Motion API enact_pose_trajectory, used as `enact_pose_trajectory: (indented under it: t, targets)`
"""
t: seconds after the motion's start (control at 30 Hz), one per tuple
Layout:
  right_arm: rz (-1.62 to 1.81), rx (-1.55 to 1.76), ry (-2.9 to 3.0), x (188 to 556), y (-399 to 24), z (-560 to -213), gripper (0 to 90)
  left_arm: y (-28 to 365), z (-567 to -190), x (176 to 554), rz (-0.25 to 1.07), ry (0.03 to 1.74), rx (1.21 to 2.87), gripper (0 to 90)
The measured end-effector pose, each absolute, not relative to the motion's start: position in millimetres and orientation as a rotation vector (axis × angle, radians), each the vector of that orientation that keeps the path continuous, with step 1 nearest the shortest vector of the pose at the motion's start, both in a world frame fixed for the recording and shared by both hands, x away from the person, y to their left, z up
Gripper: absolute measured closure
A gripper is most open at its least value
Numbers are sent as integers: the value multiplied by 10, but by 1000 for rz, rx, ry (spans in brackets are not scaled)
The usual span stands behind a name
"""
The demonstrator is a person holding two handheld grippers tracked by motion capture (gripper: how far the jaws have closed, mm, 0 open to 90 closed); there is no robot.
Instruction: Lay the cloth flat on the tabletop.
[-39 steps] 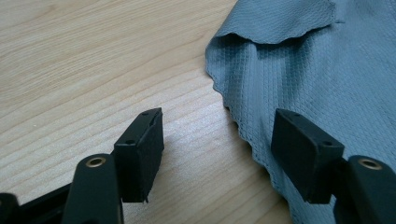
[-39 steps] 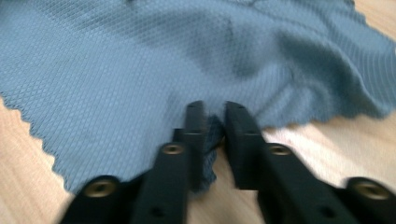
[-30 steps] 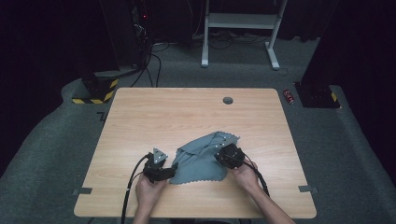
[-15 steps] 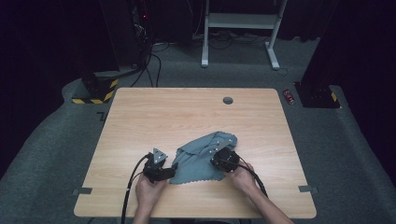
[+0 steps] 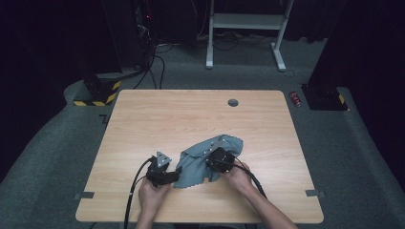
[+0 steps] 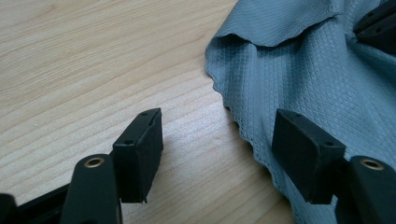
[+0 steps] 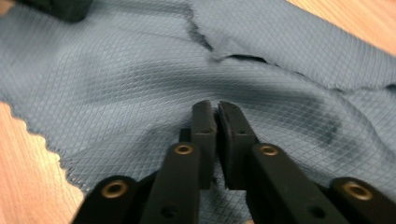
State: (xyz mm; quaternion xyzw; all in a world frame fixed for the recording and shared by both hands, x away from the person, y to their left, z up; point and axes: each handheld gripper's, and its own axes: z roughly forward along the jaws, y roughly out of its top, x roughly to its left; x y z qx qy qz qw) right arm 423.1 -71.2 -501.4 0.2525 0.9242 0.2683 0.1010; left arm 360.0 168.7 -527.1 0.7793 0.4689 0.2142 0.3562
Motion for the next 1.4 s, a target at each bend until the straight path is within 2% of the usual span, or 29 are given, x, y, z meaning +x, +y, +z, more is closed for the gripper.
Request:
enact_pose_trajectory:
  t: [0.03, 0.07, 0.43, 0.67, 0.73, 0.87, 1.2, 1.27, 1.4]
  targets:
    - [793, 746, 2730, 4231, -712, -5014, 830, 1687, -5271, 3600, 553, 1211, 2013, 340]
    - [793, 763, 2729, 4247, -739, -5006, 768, 1686, -5271, 3600, 553, 1211, 2012, 340]
    - [873, 990, 2519, 4201, -1329, -4889, 785, 1685, -5271, 3600, 554, 1211, 2012, 340]
    - [825, 1053, 2518, 4255, -1323, -5029, 740, 1685, -5271, 3600, 554, 1211, 2012, 339]
    - [835, 1063, 2520, 4269, -1316, -5063, 754, 1685, -5270, 3599, 555, 1213, 2013, 338]
    - [785, 1001, 2541, 4259, -1341, -5046, 881, 1684, -5271, 3600, 555, 1212, 2012, 338]
    - [662, 1032, 2514, 4373, -1619, -5002, 887, 1685, -5270, 3600, 555, 1210, 2016, 334]
    - [640, 1005, 2507, 4360, -1595, -5003, 879, 1685, -5270, 3600, 555, 1210, 2016, 333]
    - [701, 1000, 2504, 4270, -1607, -4972, 792, 1685, -5270, 3600, 555, 1210, 2016, 334]
